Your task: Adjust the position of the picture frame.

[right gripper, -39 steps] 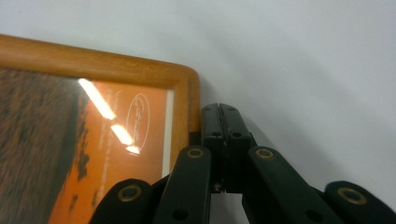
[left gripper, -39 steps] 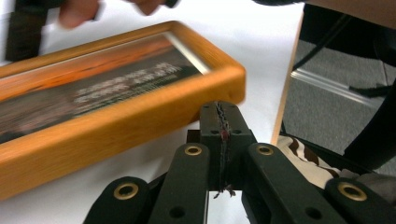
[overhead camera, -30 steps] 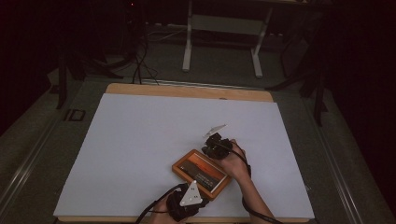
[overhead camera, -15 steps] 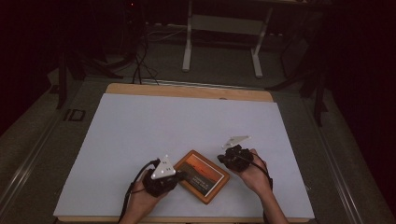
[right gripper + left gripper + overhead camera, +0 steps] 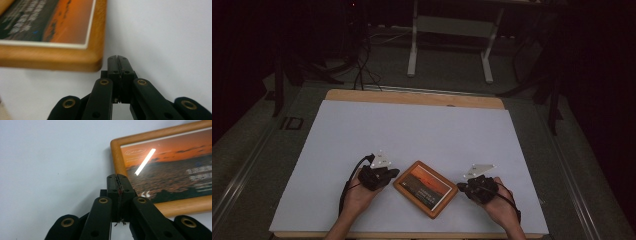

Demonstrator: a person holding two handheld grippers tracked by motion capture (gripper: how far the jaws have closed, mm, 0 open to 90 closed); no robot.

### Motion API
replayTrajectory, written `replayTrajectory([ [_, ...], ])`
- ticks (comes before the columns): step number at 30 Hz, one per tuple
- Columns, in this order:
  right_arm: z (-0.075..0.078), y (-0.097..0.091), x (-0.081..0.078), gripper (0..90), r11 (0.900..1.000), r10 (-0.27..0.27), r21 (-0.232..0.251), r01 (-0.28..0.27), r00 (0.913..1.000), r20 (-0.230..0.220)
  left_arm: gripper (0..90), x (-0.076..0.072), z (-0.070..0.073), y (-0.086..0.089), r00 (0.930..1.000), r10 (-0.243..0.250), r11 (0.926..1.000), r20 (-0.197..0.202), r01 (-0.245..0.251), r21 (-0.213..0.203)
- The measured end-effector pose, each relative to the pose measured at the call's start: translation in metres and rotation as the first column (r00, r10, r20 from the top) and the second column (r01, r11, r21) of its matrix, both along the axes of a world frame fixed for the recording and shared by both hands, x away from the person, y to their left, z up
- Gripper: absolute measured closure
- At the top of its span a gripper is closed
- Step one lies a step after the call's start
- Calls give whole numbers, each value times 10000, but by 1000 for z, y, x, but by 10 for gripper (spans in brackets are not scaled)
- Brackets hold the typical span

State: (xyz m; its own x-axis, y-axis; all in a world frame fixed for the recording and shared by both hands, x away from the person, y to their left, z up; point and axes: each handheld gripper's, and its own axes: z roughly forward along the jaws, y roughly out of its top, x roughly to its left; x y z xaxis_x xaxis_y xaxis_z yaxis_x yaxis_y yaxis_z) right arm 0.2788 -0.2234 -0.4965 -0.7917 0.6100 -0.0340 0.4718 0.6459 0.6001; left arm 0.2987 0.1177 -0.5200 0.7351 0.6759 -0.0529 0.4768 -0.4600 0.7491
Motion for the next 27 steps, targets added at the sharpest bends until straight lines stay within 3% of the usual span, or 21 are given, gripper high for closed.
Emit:
replayTrajectory([
  [13,3,-6,-24,899,9976,400,565,-400,9992,10,895,3,-10,-5,9995,-186,9987,-240,197,480],
  [25,3,-7,-11,899,9948,341,964,-325,9993,-152,896,-9,-17,4,9980,-28,9997,-637,44,255],
  [27,4,-5,-5,899,9961,223,860,-216,9997,-80,897,-20,-18,9,9965,-7,10000,-833,6,-15],
])
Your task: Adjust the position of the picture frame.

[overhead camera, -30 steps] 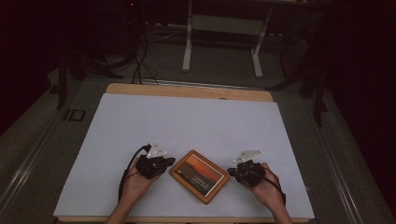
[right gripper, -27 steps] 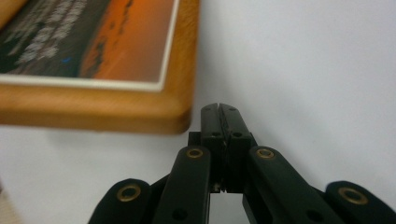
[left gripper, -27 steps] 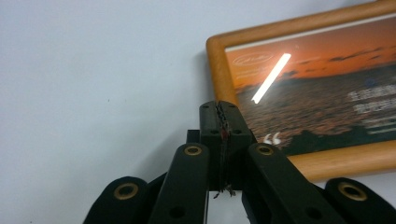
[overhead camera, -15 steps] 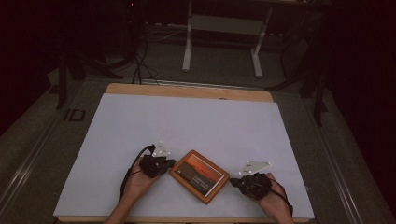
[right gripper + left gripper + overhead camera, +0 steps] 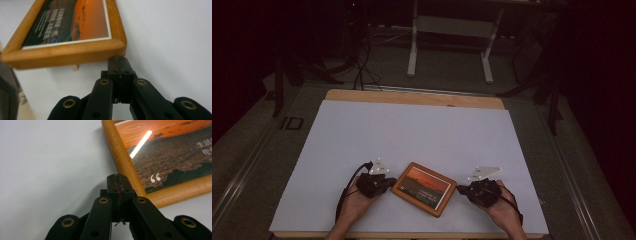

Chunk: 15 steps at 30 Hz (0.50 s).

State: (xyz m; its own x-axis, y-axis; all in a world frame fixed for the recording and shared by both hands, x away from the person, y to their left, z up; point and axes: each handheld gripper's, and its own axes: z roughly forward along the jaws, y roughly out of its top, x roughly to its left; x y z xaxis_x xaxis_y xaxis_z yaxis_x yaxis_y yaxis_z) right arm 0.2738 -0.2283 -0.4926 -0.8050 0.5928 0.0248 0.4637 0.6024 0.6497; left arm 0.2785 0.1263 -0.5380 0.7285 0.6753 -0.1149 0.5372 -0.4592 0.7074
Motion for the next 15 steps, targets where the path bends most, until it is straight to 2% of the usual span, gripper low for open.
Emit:
replayTrajectory([
  [3,1,4,6,900,9996,-209,-178,211,9997,94,897,-9,-1,3,9997,-48,9997,-258,42,-251],
  [10,2,17,25,900,9970,-514,-559,534,9980,366,898,-28,-2,4,9991,-207,9992,-362,194,-360],
  [15,4,28,43,900,9948,-694,-725,719,9969,360,898,-42,-3,-1,9977,-382,9984,-566,357,-439],
])
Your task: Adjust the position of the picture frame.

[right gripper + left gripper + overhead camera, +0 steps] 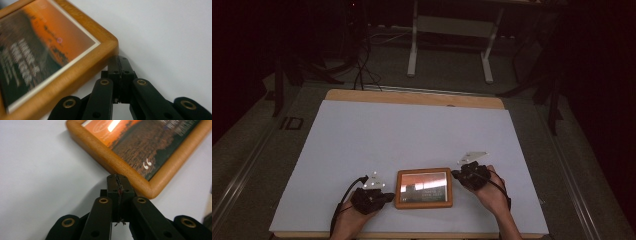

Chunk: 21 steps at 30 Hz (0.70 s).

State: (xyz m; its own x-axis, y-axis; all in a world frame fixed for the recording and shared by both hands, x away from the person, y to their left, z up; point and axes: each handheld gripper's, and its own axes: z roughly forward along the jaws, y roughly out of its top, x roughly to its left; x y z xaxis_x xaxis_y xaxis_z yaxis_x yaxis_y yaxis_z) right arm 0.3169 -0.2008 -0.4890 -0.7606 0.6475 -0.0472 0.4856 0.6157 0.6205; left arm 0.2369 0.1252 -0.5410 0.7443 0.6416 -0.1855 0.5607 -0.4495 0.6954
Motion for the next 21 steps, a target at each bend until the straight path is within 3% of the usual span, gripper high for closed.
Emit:
replayTrajectory([
  [8,0,26,29,900,9998,13,-185,-15,9999,-104,898,-15,1,-14,9994,-337,9991,77,335,248],
  [13,2,37,42,900,9994,191,-282,-197,9996,-188,896,-14,0,-13,9987,-499,9988,-118,498,-33],
  [19,6,32,36,900,9994,328,-106,-329,9994,-107,897,-11,6,-4,9995,-304,9995,85,305,-86],
  [20,5,27,30,899,9994,304,-183,-305,9995,-28,897,-5,15,6,9991,127,9993,393,-113,-344],
  [21,5,27,30,899,9994,304,-183,-305,9995,-28,897,-5,15,6,9991,127,9993,393,-113,-344],
])
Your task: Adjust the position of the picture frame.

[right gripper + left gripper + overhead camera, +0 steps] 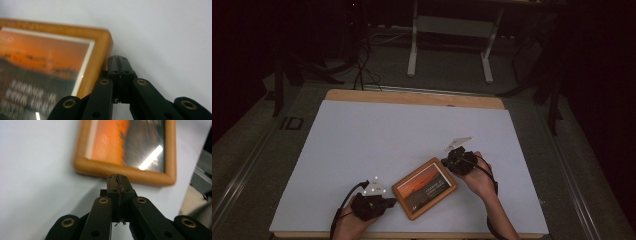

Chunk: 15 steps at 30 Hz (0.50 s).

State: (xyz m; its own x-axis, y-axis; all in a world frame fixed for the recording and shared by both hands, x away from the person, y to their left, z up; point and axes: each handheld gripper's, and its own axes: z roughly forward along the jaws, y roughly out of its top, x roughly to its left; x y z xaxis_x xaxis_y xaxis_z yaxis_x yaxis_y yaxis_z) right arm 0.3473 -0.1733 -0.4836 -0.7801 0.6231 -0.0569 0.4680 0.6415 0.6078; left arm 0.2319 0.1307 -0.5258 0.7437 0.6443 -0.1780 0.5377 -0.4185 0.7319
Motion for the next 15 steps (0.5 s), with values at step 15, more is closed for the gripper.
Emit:
replayTrajectory([
  [15,-10,-45,-68,895,9984,-72,-556,49,9992,-398,896,56,3,-4,9984,331,9981,455,-354,505],
])
